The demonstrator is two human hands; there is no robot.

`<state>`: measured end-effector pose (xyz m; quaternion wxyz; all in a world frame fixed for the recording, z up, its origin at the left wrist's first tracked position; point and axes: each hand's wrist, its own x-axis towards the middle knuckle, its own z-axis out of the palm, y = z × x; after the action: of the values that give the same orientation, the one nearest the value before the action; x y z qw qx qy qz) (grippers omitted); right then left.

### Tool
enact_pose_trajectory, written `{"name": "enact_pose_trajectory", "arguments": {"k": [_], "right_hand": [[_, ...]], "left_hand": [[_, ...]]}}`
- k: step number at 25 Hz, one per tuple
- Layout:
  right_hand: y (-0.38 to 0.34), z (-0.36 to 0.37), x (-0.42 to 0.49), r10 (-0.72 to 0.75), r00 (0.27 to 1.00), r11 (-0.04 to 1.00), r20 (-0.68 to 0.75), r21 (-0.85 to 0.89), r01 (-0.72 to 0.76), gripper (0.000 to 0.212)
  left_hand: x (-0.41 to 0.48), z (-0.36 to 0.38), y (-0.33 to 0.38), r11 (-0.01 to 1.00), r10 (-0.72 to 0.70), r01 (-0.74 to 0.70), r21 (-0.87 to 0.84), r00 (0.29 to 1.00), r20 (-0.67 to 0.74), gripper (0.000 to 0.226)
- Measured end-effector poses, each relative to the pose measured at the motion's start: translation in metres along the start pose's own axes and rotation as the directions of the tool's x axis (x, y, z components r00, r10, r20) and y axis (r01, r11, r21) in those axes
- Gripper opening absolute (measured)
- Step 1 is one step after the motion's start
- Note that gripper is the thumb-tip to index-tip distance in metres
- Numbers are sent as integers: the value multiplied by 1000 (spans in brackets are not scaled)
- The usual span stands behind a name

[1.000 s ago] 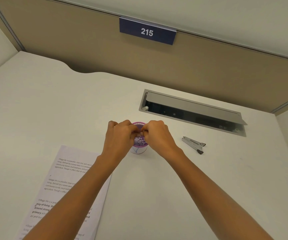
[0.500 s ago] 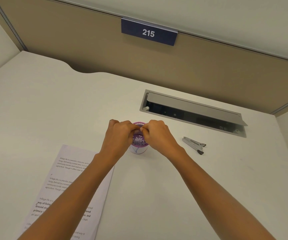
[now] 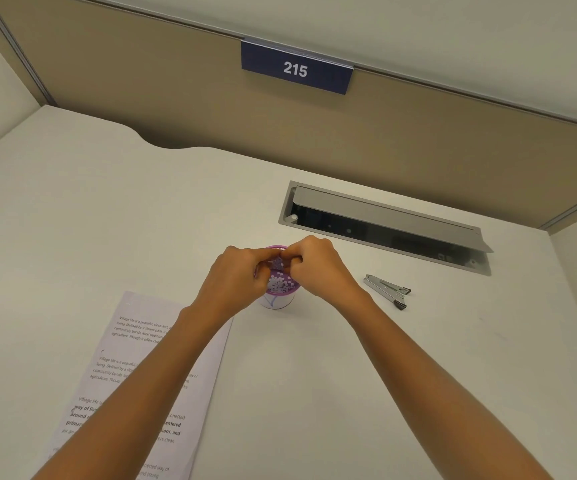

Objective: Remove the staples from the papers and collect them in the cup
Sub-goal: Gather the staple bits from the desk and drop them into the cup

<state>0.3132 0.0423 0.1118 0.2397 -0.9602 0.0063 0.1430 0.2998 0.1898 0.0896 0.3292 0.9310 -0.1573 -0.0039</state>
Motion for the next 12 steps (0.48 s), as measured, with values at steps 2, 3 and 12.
{"name": "enact_pose_trajectory", "arguments": {"k": [2,3,12], "right_hand": [[0,0,0,6,1000,1000,-22,-3,-6,26],[0,1,1,6,999,1000,-36,0,-6,26],[-4,7,-3,-53,990,999,-127,-4,53,21]], "left_hand": [[0,0,-1,1000,1,-1,-8,1000,-13,33],[0,0,-1,1000,6,-6,-16,1000,-26,33],[0,6,-5,999,35,-38,-29,995,-92,27]]}}
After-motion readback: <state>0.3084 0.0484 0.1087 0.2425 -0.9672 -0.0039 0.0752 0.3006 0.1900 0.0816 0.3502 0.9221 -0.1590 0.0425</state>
